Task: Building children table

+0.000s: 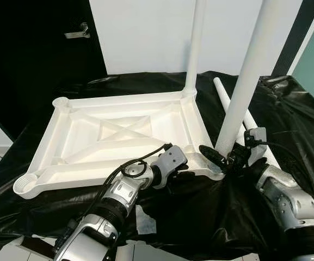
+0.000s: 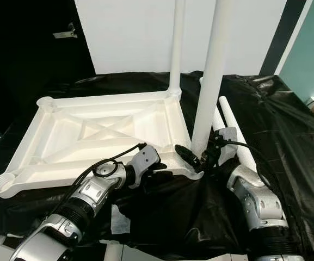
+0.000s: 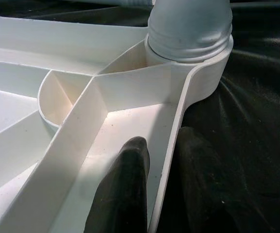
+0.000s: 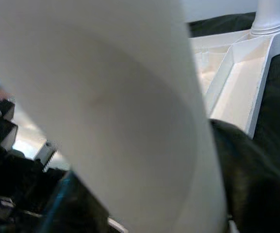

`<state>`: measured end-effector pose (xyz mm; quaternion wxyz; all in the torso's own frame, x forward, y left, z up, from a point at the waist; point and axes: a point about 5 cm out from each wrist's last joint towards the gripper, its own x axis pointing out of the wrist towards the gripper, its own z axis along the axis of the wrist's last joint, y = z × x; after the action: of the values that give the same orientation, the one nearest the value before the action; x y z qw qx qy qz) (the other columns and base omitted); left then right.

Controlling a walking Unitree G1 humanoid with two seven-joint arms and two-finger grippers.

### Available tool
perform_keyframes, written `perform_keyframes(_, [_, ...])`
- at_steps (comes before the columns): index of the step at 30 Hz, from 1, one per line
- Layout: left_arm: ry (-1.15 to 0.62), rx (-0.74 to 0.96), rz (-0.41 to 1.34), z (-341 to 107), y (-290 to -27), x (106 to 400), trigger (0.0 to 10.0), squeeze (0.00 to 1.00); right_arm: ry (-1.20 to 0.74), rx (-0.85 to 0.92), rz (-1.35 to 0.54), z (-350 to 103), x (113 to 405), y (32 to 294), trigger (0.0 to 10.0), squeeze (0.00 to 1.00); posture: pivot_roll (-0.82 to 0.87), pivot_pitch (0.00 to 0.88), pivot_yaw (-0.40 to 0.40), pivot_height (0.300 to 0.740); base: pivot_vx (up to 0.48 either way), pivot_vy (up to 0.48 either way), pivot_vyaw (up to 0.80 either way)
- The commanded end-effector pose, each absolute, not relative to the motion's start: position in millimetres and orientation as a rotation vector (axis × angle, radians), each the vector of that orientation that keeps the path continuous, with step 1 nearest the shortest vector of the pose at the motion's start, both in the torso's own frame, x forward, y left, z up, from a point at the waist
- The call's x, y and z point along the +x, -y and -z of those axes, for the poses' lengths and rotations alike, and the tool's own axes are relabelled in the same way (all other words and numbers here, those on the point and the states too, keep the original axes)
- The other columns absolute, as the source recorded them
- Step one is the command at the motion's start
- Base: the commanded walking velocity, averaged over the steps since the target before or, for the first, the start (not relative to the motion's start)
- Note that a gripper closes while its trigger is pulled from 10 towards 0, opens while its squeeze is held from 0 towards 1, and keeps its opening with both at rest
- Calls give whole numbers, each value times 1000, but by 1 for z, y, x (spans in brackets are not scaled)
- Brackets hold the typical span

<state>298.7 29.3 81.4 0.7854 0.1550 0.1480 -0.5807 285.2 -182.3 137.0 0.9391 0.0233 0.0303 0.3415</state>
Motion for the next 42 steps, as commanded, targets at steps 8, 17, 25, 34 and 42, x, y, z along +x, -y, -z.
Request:
perform_keyframes(8, [-595, 308, 1304, -30, -42, 269, 10000, 0, -104, 56, -599, -105, 278, 142, 0, 0, -64, 0, -11, 740, 0, 0, 0])
perform_keyframes(17, [-589, 303, 1300, -32, -40, 270, 10000, 0, -112, 20, -232, -78, 265, 134, 0, 0, -50, 0, -5, 740, 0, 0, 0])
perform_keyframes(25, [-598, 311, 1306, -31, -43, 269, 10000, 0, -37, -6, 49, -85, 272, 150, 0, 0, -52, 0, 6, 740, 0, 0, 0])
perform_keyframes(34, [-591, 312, 1302, -33, -42, 271, 10000, 0, -3, -19, -102, -93, 279, 139, 10000, 1000, -56, 0, 1, 740, 0, 0, 0])
perform_keyframes(42, [-592, 313, 1307, -33, -41, 271, 10000, 0, 19, -31, -357, -115, 291, 147, 10000, 0, -73, 0, 5, 740, 0, 0, 0])
